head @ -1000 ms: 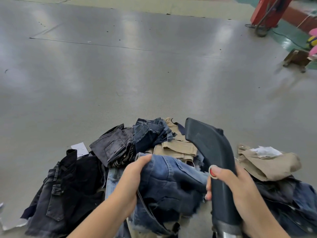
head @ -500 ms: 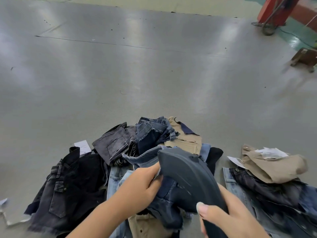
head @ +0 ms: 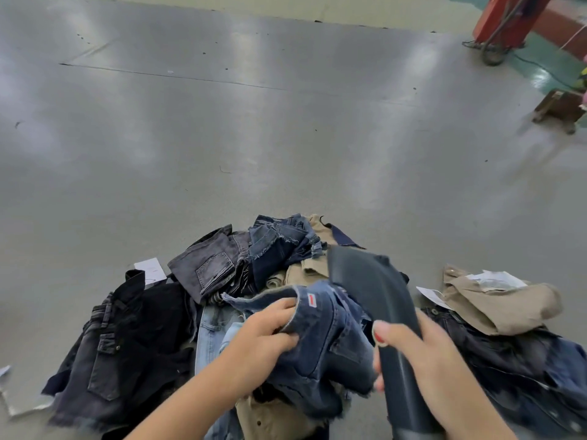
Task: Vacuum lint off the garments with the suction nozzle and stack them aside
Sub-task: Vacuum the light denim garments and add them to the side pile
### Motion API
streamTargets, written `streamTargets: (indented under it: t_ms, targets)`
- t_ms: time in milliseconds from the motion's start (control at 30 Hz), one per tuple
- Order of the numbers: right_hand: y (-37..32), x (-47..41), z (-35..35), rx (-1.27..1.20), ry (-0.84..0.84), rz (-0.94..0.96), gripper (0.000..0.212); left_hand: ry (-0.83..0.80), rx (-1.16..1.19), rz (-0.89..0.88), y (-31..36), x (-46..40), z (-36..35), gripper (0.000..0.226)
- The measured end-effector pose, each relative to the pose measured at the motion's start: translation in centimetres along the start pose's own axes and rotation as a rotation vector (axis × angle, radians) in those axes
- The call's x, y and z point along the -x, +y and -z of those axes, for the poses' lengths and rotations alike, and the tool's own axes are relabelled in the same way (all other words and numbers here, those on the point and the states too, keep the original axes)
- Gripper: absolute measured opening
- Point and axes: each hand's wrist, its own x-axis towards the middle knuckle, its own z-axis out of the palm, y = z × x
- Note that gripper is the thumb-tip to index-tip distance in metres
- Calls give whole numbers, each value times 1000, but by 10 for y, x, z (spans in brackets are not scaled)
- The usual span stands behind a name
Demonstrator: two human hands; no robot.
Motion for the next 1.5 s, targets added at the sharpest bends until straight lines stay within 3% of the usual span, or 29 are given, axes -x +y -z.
streamTargets:
  t_ms: [100,133,200,233,300,433,500,600,667,833,1000,1100,1200,1267,1333,1433,1500]
  targets:
    - [6,-9,12,-56,157,10,12,-47,504,396,-9,-2,6,52]
    - [8,-10,15,-74,185,8,11,-64,606,484,-10,-5,8,47]
    - [12,-10,18,-79,206,9,12,-69,729,570,-11,-12,10,63]
    - [14,-10,17,-78,200,12,11,-17,731,571,-12,-13,9,68]
    - [14,-9,14,-71,164,27,8,-48,716,420,-23,-5,16,49]
    - [10,-5,10,-37,90,92,8,75,518,415,-11,-13,16,16]
    - [6,-2,9,-39,86,122,2,74,615,359,-9,-9,19,48]
    - [7,1,11,-69,79,139,18,-3,902,391,-8,-10,20,77]
    - [6,3,9,-78,77,133,19,23,1009,452,-12,-16,20,83]
    - [5,6,6,-114,70,147,5,200,978,423,-13,-22,11,36]
    - [6,5,10,-94,94,141,9,151,1058,457,-15,-24,11,44]
    - [3,6,10,-124,95,143,5,113,1069,362,-8,-23,19,35]
    - [4,7,12,-126,99,152,15,-6,1085,279,-5,-23,25,61]
    - [5,7,11,-126,101,139,7,-75,1074,341,-5,-24,18,91]
    - [5,7,8,-121,102,128,17,-73,1064,405,-4,-27,12,97]
    - [8,7,5,-98,76,98,27,63,899,482,0,-37,11,65]
    - [12,8,6,-108,72,76,24,137,575,387,-10,-33,11,29]
